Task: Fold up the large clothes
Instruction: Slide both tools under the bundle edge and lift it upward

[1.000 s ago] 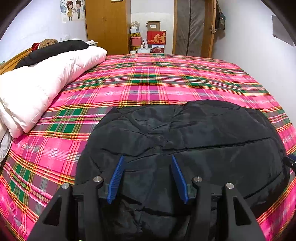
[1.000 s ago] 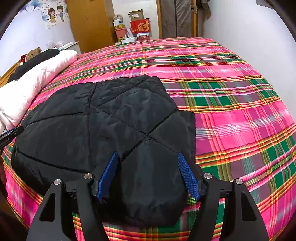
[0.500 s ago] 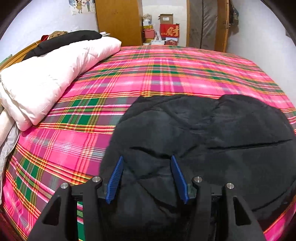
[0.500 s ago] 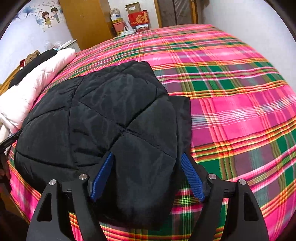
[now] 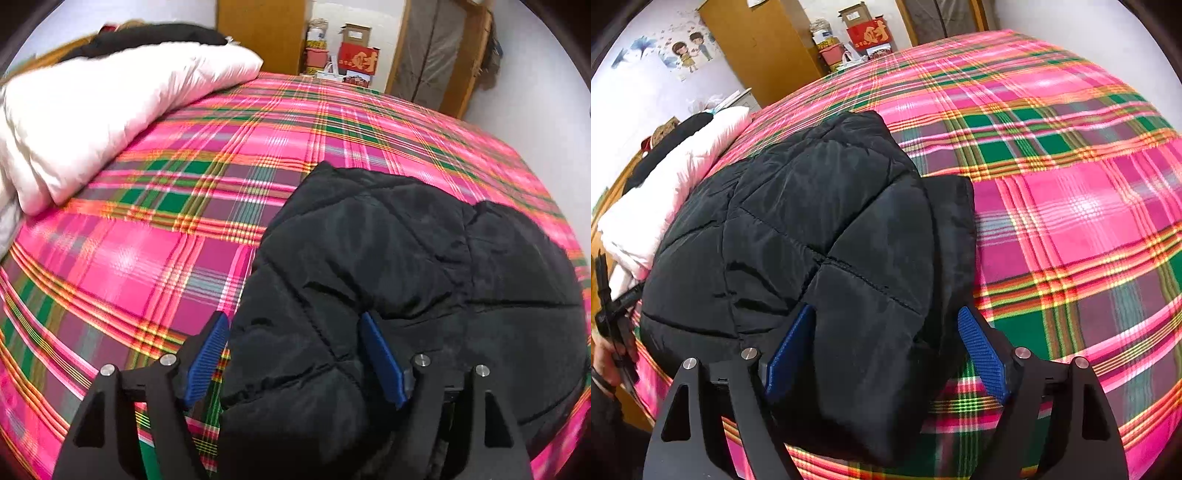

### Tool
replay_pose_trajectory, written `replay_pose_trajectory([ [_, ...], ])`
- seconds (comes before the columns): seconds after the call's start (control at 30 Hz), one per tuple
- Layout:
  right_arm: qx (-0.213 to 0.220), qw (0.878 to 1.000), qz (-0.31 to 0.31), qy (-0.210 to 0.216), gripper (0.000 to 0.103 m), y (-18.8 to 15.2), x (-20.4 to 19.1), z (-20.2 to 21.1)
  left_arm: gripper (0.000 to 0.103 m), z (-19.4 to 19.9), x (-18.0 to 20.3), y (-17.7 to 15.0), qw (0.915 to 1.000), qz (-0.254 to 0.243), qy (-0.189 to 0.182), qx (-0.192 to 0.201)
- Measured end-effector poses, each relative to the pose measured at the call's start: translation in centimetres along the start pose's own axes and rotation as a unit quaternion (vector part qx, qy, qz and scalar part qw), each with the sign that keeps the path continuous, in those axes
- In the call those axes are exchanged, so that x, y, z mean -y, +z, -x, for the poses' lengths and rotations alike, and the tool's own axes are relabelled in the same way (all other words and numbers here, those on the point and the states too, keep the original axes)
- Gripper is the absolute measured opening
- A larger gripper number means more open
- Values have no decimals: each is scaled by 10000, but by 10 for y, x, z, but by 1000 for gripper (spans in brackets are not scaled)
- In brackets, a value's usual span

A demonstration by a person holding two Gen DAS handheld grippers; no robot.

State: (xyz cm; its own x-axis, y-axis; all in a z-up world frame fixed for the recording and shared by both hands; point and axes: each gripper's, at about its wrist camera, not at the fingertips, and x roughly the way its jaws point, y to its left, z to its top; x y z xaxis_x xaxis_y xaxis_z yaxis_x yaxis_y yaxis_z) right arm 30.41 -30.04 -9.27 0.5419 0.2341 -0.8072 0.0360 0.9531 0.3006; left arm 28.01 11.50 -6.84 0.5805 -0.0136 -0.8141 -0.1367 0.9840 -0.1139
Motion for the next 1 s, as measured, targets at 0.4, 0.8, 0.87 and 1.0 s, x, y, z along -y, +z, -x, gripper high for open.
replay_pose_trajectory([
  [0.4,-31,9993,-340,-127,101,-5,17,-13,88,-20,-6,-4,9998,-84,-137,-145],
  [0.8,-496,9920,-789,854,102,10,38,-50,91,-58,-40,-9,9800,1072,-1541,-658],
  [0.87,-536,9910,-829,907,102,11,38,-51,90,-58,-34,-7,9795,1036,-1589,-684],
  [1.0,-632,9852,-1056,1196,78,8,35,-43,87,-56,-26,-10,9757,1127,-1709,-785],
])
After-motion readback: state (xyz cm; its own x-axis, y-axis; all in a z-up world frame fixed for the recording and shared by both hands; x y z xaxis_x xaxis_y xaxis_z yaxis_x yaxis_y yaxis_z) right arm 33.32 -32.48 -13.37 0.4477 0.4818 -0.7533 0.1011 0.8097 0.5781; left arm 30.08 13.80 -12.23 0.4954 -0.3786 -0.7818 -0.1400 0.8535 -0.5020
